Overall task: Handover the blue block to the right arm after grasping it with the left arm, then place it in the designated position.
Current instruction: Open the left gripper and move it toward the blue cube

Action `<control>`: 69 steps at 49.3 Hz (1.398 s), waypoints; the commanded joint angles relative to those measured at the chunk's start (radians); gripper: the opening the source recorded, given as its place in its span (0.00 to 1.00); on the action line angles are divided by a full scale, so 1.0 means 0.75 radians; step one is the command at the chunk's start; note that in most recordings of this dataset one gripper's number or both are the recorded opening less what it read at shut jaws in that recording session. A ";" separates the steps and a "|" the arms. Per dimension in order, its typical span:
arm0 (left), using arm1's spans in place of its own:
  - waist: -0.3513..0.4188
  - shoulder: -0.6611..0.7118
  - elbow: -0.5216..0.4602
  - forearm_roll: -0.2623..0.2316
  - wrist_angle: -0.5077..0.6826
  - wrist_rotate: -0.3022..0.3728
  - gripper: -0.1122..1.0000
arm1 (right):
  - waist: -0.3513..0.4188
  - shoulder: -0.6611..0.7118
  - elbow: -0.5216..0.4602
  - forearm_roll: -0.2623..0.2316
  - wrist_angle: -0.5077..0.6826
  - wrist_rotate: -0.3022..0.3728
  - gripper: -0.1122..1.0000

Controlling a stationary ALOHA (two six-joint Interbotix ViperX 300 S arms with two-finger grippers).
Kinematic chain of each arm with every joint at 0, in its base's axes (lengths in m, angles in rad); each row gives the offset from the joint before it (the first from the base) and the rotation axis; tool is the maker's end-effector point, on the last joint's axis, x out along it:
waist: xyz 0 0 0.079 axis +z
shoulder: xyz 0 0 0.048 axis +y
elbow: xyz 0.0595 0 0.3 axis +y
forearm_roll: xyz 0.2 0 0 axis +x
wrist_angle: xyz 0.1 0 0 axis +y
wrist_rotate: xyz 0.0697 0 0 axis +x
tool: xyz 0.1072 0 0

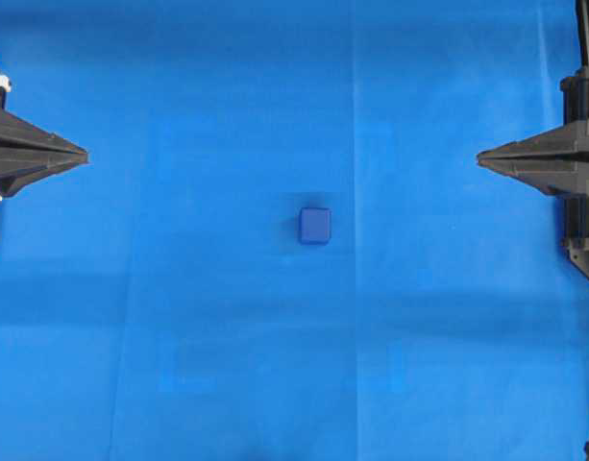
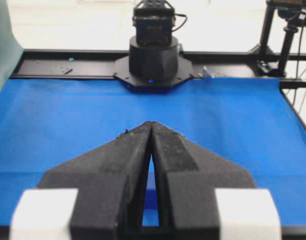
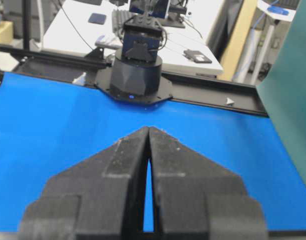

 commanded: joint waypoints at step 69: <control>0.004 0.037 -0.022 0.014 -0.018 -0.020 0.93 | -0.006 0.070 -0.063 0.008 0.102 0.043 0.97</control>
